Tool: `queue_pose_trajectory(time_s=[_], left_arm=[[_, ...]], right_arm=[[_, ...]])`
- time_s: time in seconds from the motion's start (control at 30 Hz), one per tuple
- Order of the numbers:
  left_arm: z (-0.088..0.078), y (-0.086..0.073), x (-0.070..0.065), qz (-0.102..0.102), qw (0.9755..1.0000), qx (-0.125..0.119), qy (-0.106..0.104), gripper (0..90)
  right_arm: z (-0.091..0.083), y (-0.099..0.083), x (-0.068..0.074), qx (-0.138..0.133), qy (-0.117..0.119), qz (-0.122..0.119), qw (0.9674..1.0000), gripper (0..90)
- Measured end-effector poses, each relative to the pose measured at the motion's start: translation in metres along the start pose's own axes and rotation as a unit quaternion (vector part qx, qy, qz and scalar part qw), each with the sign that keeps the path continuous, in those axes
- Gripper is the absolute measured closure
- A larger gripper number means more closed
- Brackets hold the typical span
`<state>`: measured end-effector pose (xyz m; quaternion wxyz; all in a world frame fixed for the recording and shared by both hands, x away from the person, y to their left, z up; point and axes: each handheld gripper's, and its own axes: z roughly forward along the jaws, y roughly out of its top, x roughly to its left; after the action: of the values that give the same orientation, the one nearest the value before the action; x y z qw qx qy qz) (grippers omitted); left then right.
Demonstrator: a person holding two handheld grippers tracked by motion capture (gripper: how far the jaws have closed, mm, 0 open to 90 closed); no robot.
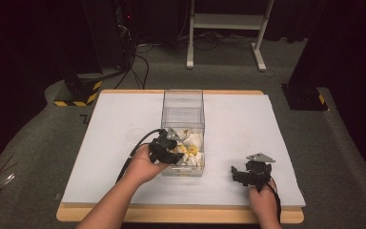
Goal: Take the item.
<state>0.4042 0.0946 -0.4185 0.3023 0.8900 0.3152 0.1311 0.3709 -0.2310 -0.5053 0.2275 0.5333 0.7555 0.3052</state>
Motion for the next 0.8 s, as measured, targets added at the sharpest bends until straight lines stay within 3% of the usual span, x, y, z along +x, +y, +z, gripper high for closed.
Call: queue_pose_trajectory(time_s=[0.5,0.8], left_arm=[[0.0062,0.0045,0.0,0.007,0.9998,0.019,0.007,55.1],[0.0104,0.0031,0.0032,0.004,0.9992,0.038,-0.014,59.3]], right_arm=[[-0.0001,-0.0001,0.0,0.0,0.0,0.0,1.0,8.2],[-0.0001,-0.0001,0.0001,0.0,0.0,0.001,1.0,8.3]])
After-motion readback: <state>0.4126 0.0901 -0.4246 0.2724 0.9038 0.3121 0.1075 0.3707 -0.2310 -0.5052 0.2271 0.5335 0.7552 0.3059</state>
